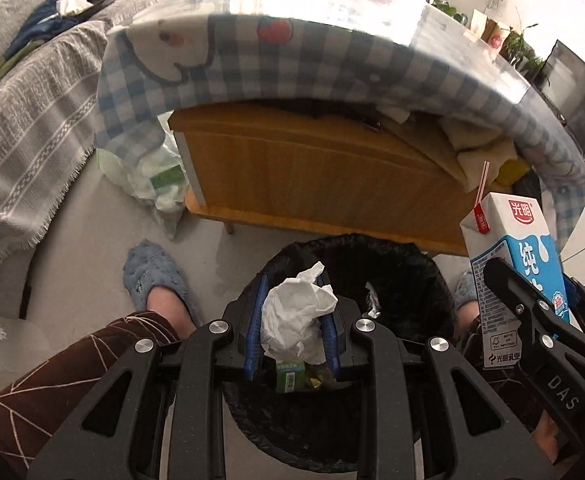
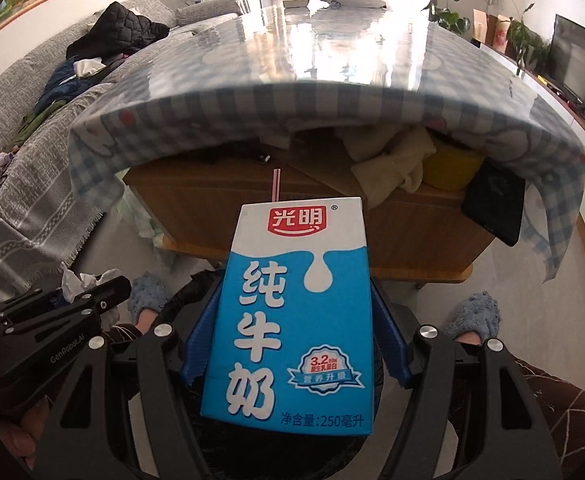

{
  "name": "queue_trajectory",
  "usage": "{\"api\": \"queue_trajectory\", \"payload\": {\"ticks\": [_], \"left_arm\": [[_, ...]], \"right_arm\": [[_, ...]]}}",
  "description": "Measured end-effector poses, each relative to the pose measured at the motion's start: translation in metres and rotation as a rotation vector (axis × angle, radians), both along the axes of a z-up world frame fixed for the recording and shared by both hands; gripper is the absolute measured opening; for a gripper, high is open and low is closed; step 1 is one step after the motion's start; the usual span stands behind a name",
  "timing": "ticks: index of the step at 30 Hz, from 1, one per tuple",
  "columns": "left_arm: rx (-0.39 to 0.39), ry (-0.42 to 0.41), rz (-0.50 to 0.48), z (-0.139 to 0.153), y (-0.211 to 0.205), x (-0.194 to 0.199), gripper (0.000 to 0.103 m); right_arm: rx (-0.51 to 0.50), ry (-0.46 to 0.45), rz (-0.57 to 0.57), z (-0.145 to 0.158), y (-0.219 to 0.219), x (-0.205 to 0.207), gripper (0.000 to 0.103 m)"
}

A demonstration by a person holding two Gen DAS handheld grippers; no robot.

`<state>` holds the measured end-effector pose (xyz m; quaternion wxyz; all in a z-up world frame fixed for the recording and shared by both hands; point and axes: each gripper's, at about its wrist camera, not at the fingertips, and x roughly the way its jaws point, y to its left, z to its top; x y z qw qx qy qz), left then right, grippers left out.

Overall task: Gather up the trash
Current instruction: 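Carry the white tissue and blue milk carton down over the trash bin, then open the left tool to drop the white tissue into the bin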

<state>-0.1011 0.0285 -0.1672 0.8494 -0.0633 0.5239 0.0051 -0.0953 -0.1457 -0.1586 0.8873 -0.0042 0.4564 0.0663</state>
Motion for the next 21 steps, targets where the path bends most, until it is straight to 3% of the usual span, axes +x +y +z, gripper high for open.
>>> {"api": "queue_trajectory", "payload": {"ticks": [6,12,21], "left_arm": [[0.036,0.011,-0.001,-0.034,-0.007,-0.003,0.024],[0.070,0.017,-0.083,-0.060,-0.034,-0.009,0.024],[0.035,0.070,-0.112,-0.093,-0.058,-0.012,0.024]], "right_arm": [[0.020,0.033,-0.012,-0.031,-0.008,-0.006,0.066],[-0.006,0.074,-0.042,-0.066,-0.021,-0.007,0.066],[0.004,0.065,-0.088,-0.071,-0.045,-0.014,0.065]]}}
